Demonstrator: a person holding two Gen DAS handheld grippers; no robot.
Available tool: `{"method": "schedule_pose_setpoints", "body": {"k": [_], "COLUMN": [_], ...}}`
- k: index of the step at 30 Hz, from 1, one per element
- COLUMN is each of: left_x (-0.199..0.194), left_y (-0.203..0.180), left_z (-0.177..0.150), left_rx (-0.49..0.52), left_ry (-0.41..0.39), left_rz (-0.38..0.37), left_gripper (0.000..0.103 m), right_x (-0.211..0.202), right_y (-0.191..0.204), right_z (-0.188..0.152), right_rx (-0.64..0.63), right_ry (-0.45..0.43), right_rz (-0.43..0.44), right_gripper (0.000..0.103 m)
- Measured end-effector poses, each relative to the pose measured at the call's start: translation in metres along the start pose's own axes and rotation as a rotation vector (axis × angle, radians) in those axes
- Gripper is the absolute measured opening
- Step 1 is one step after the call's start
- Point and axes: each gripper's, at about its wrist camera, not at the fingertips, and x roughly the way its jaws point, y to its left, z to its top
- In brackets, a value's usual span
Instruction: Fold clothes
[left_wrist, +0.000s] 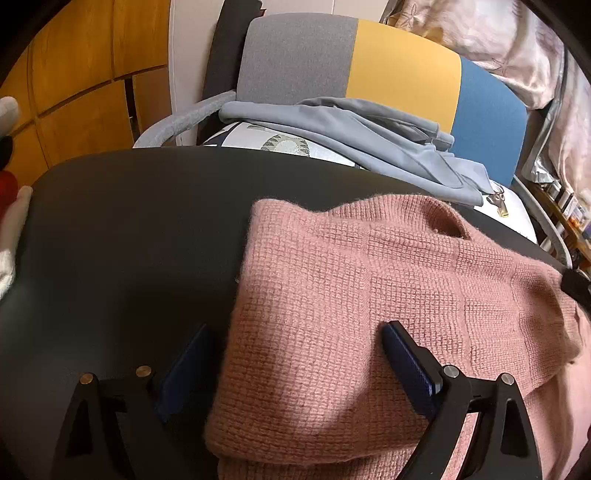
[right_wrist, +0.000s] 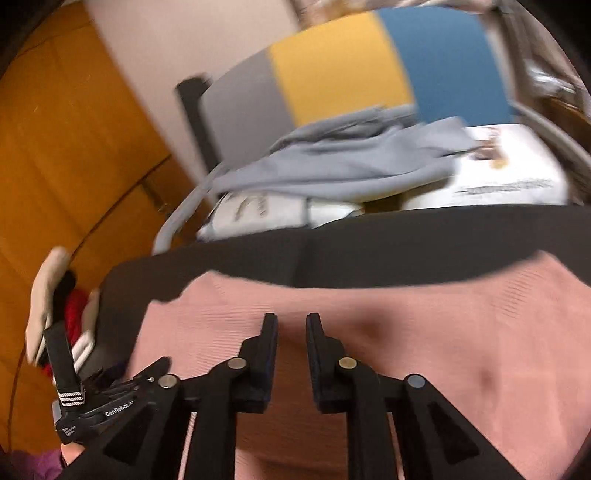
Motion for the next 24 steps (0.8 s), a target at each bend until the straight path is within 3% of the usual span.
{"method": "schedule_pose_setpoints", "body": {"k": [2,3,6,10,14,17,20,22,24], "left_x": [0.0,0.0,0.001,0.001,0.002,0.001,0.001,0.001,0.001], "left_y": [0.0,0.0,-0.001,-0.001,0.0,0.0,0.001,0.001,0.0], "left_z": [0.0,-0.001,-0.001,-0.001,-0.001,-0.001,-0.001,-0.002,-0.002], "left_rx": [-0.001,-0.002,-0.001,-0.001,-0.002,-0.002,-0.003,-0.004,-0.003], "left_ry": [-0.002,-0.003,-0.004,-0.006,-0.008,-0.008,-0.008,-0.008,-0.008], "left_rz": [-0.001,-0.002,-0.005,-0.008,-0.009,-0.009,-0.01,-0.011,-0.01], "left_gripper": [0.095,0.095,0.096,0.097,0.097,0.097,0.097,0.097,0.097], "right_x": [0.021,0.026,0.017,-0.018,-0.061,-0.062,-0.052,-0.059,-0.067], "right_y": [-0.009,-0.018,-0.053,-0.087,-0.087,-0.07,-0.074,-0.092,-0.109], "right_z": [0.007,0.009,0.013,0.012,-0.006,-0.021,-0.038,-0.044,-0.049], "right_rx": [-0.014,-0.004,0.087,0.167,0.195,0.135,0.122,0.183,0.239], "right_ry": [0.044,0.046,-0.034,-0.074,-0.142,-0.083,-0.023,-0.051,-0.073], "right_rz": [-0.052,-0.078,-0.153,-0.355,-0.209,-0.125,-0.14,-0.164,-0.198], "right_gripper": [0.013,0.006,0.001,0.013,0.019,0.019,0.016,0.004,0.002]}}
